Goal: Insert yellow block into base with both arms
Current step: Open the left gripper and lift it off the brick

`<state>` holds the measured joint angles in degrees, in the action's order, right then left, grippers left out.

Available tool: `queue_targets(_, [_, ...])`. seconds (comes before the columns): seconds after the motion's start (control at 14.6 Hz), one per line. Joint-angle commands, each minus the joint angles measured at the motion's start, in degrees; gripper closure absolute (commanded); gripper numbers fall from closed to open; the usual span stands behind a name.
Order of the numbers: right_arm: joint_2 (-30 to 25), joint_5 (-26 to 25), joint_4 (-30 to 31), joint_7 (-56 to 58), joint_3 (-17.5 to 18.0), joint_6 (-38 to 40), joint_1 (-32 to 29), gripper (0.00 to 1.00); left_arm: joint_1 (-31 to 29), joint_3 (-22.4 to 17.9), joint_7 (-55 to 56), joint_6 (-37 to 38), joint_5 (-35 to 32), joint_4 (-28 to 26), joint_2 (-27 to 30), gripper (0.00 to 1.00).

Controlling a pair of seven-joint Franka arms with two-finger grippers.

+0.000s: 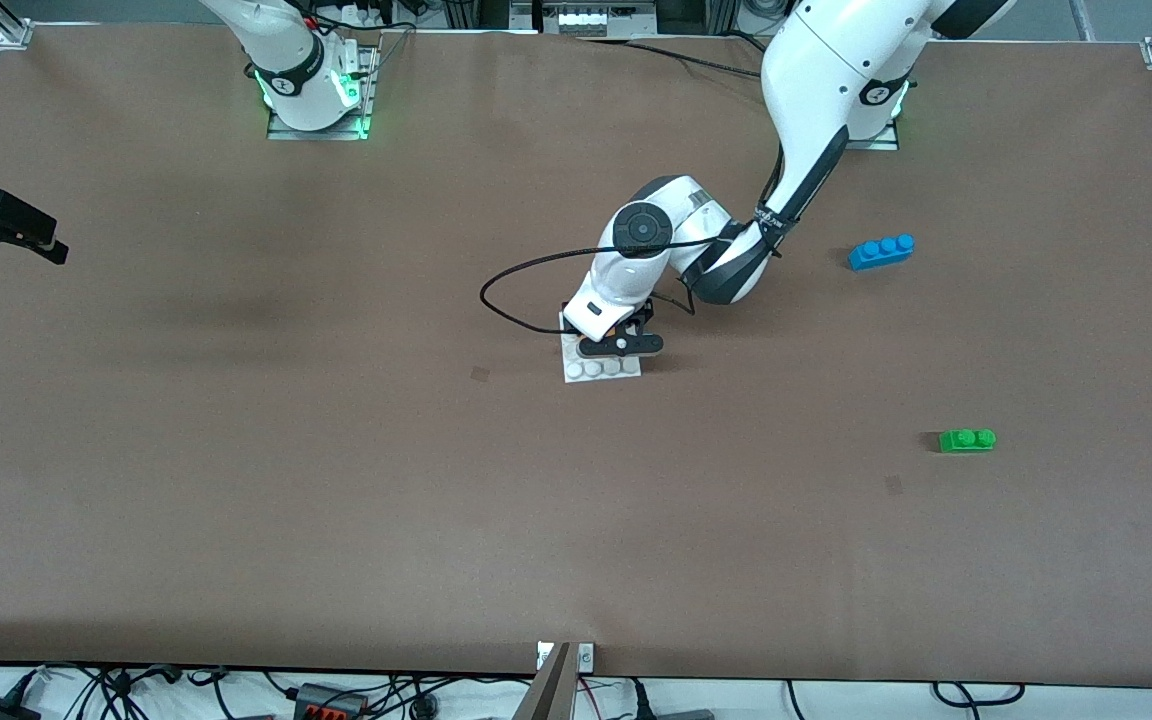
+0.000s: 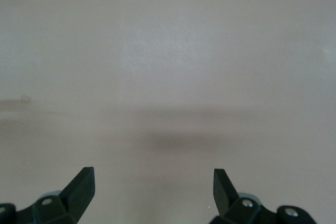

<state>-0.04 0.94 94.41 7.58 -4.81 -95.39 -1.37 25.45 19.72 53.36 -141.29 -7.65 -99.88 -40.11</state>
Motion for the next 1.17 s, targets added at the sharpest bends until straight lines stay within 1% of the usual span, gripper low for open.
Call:
queue_targets(0.0, [0.04, 0.9, -0.98, 0.33, -0.2, 1.17, -0.21, 0.0, -0.4, 0.23, 1.22, 5.73, -1.67, 3.1, 0.56, 0.0])
queue_targets(0.14, [0.04, 0.9, -0.98, 0.33, -0.2, 1.17, -0.21, 0.0, -1.1, 0.67, 0.87, 11.62, -1.67, 6.26, 1.52, 0.0])
queue_targets(0.27, [0.04, 0.9, -0.98, 0.24, -0.2, 1.17, -0.12, 0.0, -3.64, 2.42, 0.78, 13.23, -1.67, 6.72, 2.66, 0.0])
queue_targets(0.41, [0.04, 0.9, -0.98, 0.24, -0.2, 1.17, -0.12, 0.0, -8.81, 5.66, 0.61, 14.63, -1.67, 6.72, 4.16, 0.0])
queue_targets(0.48, [0.04, 0.9, -0.98, 0.33, -0.2, 1.17, -0.12, 0.0, -12.32, 8.47, -0.52, 16.46, -1.67, 6.72, 5.03, 0.0])
queue_targets(0.55, [0.04, 0.9, -0.98, 0.33, -0.2, 1.17, -0.12, 0.0, -15.4, 10.32, -2.62, 18.83, -1.49, 6.72, 6.26, 0.0])
queue_targets(0.62, [0.04, 0.9, -0.98, 0.33, -0.2, 1.17, -0.12, 0.0, -17.26, 10.77, -4.65, 21.55, -1.06, 6.8, 7.75, 0.0])
queue_targets(0.76, [0.04, 0.9, -0.98, 0.33, -0.2, 1.17, -0.3, 0.0, -20.52, 11.04, -8.6, 27.09, -0.27, 6.89, 10.48, 0.0])
queue_targets(0.89, [0.04, 0.9, -0.98, 0.33, -0.2, 1.17, -0.21, 0.0, -23.59, 10.87, -13.78, 30.88, 2.1, 6.89, 12.42, 0.0])
queue_targets(1.03, [0.04, 0.9, -0.98, 0.33, -0.2, 1.17, -0.3, 0.0, -24.4, 9.3, -20.1, 35.7, 2.64, 6.89, 14.52, 0.0])
queue_targets(1.1, [0.04, 0.9, -0.98, 0.33, -0.2, 1.17, -0.3, 0.0, -24.4, 7.37, -22.14, 37.56, 2.64, 6.89, 15.93, 0.0])
